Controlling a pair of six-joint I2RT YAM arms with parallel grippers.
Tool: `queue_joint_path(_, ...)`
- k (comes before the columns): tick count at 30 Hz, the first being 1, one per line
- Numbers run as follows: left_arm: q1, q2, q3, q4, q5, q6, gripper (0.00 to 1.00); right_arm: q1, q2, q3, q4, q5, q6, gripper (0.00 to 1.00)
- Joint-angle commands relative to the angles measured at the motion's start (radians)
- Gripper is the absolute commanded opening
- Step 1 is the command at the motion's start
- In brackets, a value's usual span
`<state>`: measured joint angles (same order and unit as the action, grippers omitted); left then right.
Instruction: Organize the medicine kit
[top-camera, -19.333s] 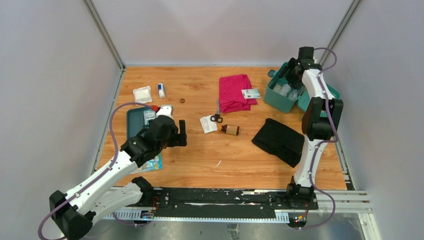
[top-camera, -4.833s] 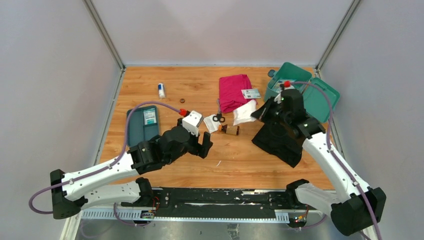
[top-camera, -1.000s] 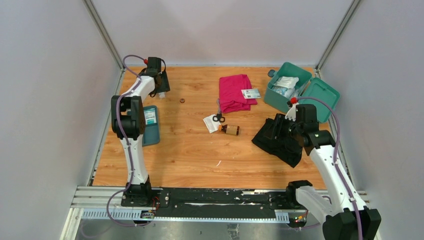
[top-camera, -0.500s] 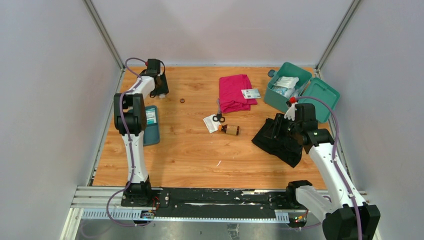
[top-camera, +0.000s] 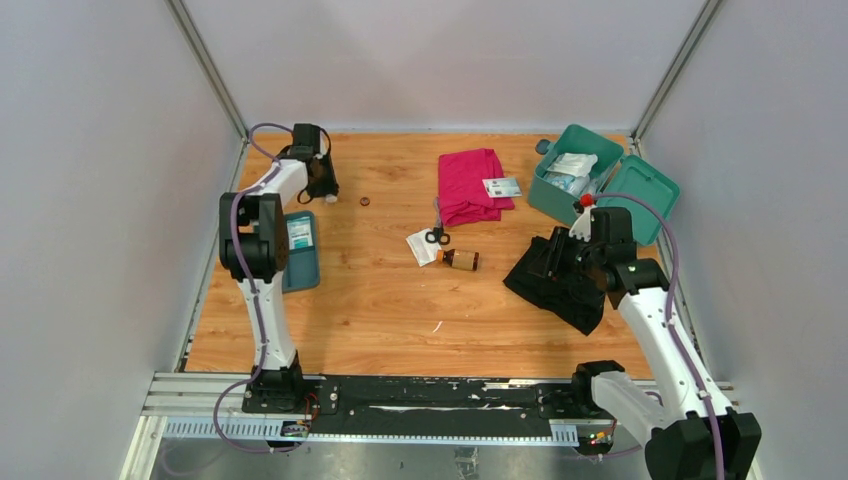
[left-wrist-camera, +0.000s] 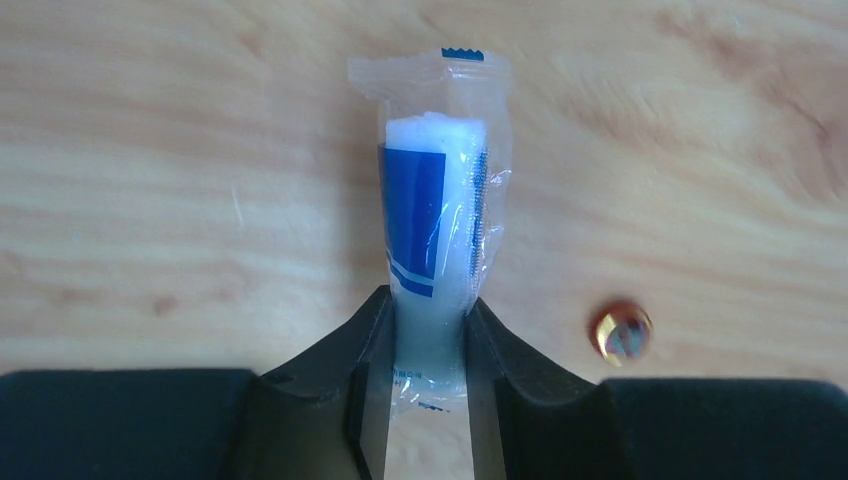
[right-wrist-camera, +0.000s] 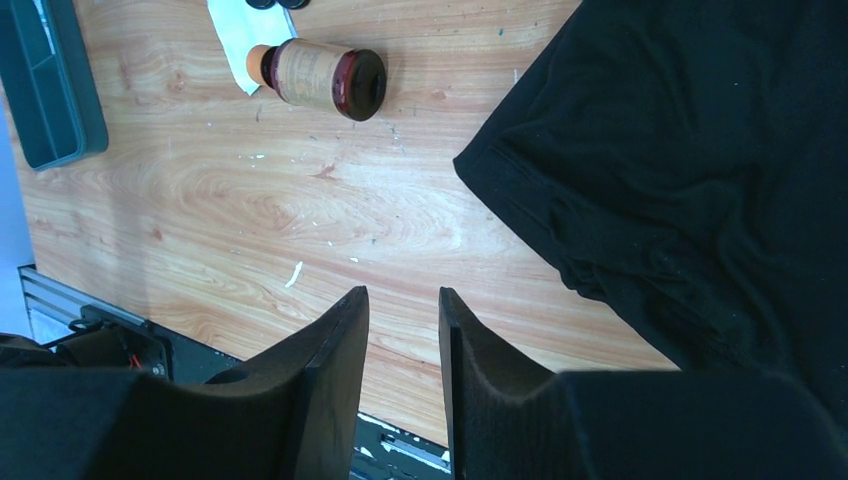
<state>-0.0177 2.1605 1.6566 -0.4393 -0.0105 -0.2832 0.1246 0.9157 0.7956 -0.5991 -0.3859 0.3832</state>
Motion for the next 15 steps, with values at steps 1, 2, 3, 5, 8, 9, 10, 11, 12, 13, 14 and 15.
queue_joint_path(1,-0.077,-0.207,-0.148,0.092,0.085,-0.064,0.25,0.013,-0.029,0.016,-0.008,-0.03,0.043,0.37)
queue_joint_path(2,-0.107,-0.251,-0.175,0.112,0.095,-0.077,0.25,0.013,-0.031,0.019,-0.005,-0.034,0.06,0.36)
queue_joint_path(3,-0.15,-0.293,-0.232,0.124,0.106,-0.093,0.25,0.013,-0.036,0.019,0.003,-0.041,0.085,0.36)
queue_joint_path(5,-0.219,-0.38,-0.324,0.158,0.152,-0.135,0.24,0.013,-0.04,0.011,0.033,-0.081,0.162,0.37)
queue_joint_path(8,-0.319,-0.537,-0.503,0.271,0.218,-0.244,0.25,0.015,-0.046,-0.048,0.18,-0.214,0.33,0.37)
queue_joint_path(9,-0.356,-0.587,-0.556,0.311,0.234,-0.281,0.26,0.019,-0.049,-0.078,0.241,-0.25,0.392,0.38)
queue_joint_path(10,-0.392,-0.628,-0.599,0.347,0.244,-0.313,0.26,0.024,-0.052,-0.104,0.307,-0.27,0.452,0.39)
queue_joint_path(11,-0.429,-0.669,-0.633,0.371,0.254,-0.34,0.27,0.041,-0.055,-0.129,0.362,-0.276,0.495,0.4)
queue_joint_path(12,-0.468,-0.709,-0.658,0.4,0.262,-0.365,0.28,0.058,-0.061,-0.14,0.404,-0.269,0.535,0.43)
queue_joint_path(13,-0.505,-0.731,-0.683,0.422,0.271,-0.389,0.28,0.079,-0.065,-0.146,0.437,-0.256,0.556,0.49)
queue_joint_path(14,-0.544,-0.754,-0.7,0.43,0.279,-0.412,0.28,0.097,-0.069,-0.152,0.465,-0.245,0.574,0.55)
queue_joint_path(15,-0.582,-0.774,-0.712,0.432,0.275,-0.425,0.28,0.114,-0.073,-0.16,0.495,-0.235,0.592,0.58)
